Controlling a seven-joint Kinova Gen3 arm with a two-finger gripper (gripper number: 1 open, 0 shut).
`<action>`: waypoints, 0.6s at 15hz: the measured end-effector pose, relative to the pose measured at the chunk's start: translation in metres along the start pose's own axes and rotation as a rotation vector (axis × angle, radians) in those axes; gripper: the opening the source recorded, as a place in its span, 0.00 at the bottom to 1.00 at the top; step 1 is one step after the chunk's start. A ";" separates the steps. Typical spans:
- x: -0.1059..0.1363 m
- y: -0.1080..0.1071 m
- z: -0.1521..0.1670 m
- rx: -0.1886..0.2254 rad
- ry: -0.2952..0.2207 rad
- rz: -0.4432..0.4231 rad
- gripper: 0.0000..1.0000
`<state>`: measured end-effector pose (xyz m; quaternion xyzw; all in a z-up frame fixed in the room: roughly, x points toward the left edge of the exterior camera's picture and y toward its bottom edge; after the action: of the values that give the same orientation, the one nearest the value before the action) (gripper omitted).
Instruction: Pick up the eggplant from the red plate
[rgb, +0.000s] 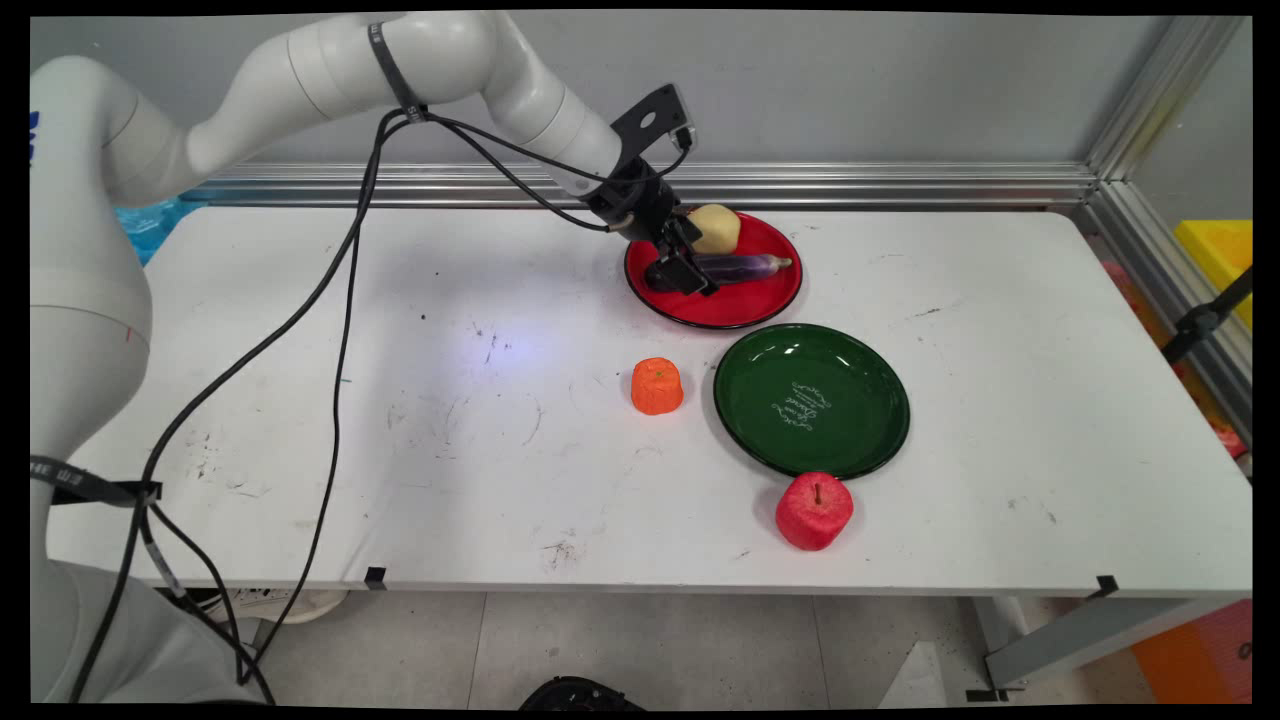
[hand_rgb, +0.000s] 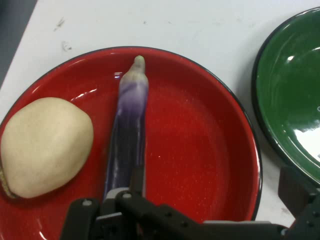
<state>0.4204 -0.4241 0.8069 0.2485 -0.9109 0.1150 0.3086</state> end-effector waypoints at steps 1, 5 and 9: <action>0.000 -0.001 0.001 0.001 0.000 -0.001 1.00; -0.001 -0.003 0.002 0.004 0.003 -0.003 1.00; -0.005 -0.010 0.005 0.013 -0.001 -0.001 1.00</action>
<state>0.4268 -0.4323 0.8007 0.2511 -0.9101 0.1205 0.3069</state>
